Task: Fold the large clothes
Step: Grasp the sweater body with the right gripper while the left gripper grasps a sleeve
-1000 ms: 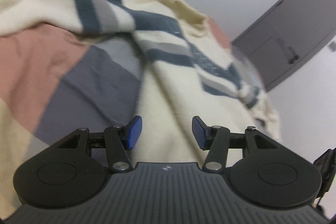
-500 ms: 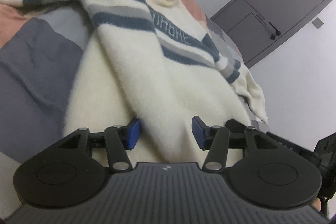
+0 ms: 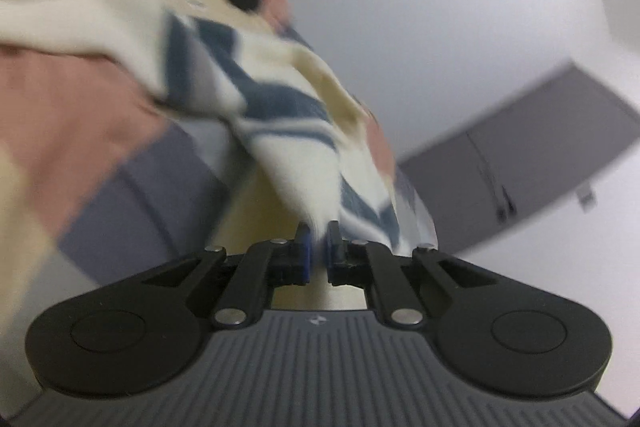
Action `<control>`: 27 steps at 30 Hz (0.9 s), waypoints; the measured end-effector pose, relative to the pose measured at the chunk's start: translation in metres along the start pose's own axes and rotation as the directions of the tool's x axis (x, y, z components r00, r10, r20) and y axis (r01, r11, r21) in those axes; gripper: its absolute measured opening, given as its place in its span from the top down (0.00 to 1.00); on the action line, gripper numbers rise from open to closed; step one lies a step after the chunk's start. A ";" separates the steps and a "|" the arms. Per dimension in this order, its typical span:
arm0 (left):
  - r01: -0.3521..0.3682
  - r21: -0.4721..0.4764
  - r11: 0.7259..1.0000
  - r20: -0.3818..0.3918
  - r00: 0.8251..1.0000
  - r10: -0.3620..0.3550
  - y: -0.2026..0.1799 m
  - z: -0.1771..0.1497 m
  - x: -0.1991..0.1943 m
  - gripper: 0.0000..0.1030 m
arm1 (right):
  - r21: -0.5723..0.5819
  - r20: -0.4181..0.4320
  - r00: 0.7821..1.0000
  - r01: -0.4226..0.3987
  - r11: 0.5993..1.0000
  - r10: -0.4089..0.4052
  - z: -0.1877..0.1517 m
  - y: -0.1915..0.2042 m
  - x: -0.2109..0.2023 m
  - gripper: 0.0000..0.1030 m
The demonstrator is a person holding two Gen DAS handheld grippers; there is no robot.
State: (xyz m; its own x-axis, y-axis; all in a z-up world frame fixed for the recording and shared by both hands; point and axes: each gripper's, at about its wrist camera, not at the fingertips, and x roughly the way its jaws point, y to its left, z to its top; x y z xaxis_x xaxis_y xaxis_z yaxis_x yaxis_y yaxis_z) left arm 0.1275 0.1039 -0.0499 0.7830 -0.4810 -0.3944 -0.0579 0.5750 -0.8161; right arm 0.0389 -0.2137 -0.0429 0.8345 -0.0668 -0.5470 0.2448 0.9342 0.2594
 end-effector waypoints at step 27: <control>-0.396 -0.129 0.909 0.045 0.914 0.404 0.072 0.023 -0.007 0.92 | 0.097 -0.232 0.972 0.008 0.995 0.015 -0.019 -0.020 0.045 0.48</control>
State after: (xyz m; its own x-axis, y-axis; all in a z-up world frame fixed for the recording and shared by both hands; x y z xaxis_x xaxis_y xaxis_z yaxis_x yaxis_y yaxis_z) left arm 0.1317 0.1634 -0.0958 0.7199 -0.1773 -0.6710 -0.4425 0.6276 -0.6406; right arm 0.0623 -0.2292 -0.0877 0.7005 0.0309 -0.7130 0.2980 0.8951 0.3316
